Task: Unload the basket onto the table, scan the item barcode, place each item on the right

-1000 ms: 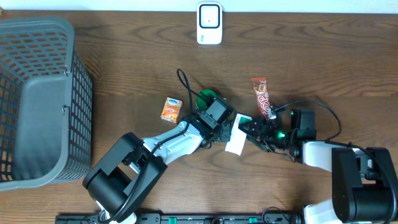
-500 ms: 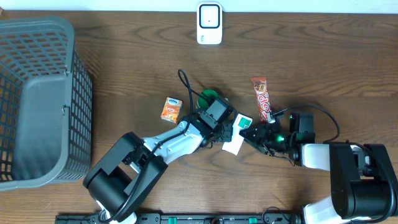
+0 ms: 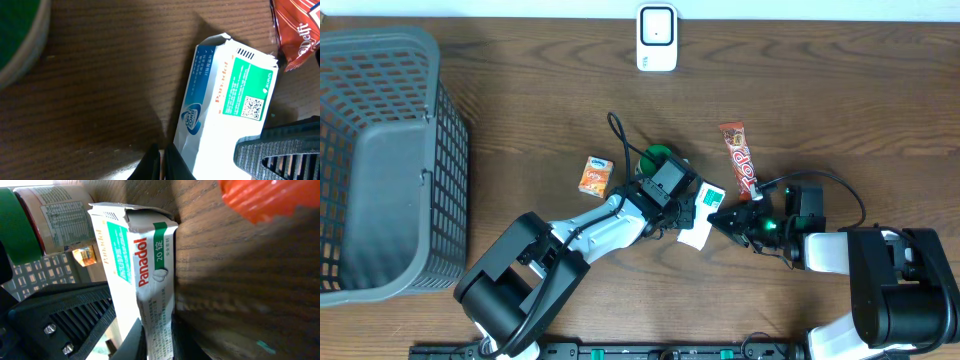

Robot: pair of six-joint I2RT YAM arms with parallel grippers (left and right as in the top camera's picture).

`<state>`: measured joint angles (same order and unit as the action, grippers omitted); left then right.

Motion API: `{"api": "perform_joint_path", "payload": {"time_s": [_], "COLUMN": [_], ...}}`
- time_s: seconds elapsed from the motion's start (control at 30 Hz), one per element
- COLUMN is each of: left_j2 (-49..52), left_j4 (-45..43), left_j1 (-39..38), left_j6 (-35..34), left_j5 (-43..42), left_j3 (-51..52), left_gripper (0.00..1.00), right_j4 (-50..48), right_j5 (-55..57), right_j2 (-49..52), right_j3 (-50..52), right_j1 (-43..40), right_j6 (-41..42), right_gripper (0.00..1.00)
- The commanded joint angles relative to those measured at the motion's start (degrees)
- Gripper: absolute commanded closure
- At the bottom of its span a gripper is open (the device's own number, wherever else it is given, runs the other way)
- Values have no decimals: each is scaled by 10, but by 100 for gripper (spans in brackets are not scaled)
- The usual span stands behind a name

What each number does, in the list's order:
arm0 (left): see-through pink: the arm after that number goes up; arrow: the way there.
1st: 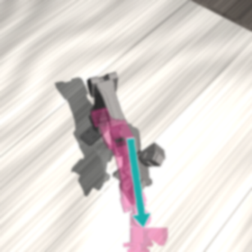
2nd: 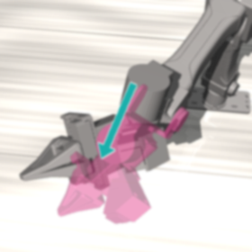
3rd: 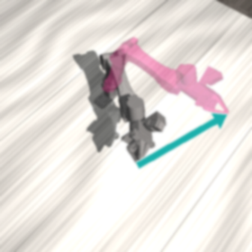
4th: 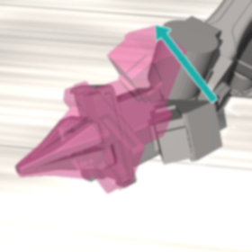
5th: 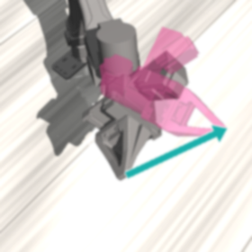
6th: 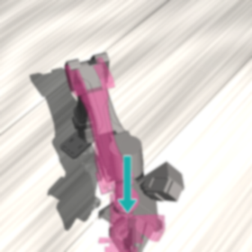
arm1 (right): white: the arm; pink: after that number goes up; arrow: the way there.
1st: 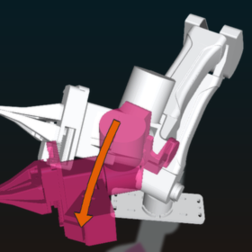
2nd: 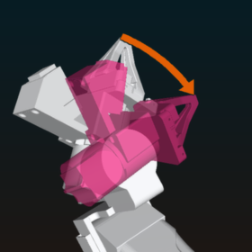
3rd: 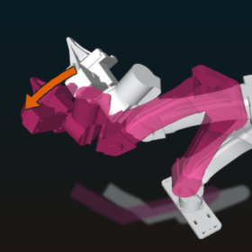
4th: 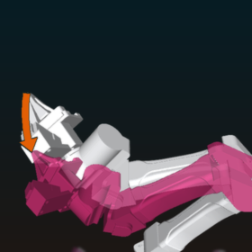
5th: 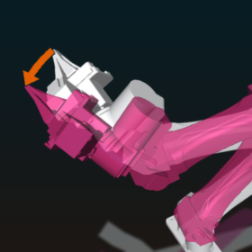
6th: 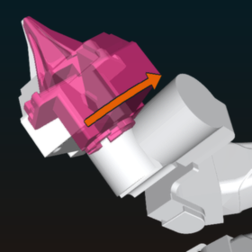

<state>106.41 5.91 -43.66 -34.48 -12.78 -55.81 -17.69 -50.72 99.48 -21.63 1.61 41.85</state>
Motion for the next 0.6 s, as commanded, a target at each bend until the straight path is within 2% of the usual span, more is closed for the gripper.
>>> {"api": "perform_joint_path", "payload": {"time_s": [0.0,0.37,0.57], "left_j2": [34,34,34], "left_j4": [19,35,45], "left_j1": [2,2,2], "left_j6": [-12,15,17], "left_j5": [-16,-5,4], "left_j3": [14,14,14], "left_gripper": [92,93,93], "right_j4": [32,71,160], "right_j5": [216,198,259], "right_j2": [54,-3,-88], "right_j3": [40,40,40], "right_j1": [7,7,7], "right_j6": [-7,-23,-21], "right_gripper": [93,99,99]}}
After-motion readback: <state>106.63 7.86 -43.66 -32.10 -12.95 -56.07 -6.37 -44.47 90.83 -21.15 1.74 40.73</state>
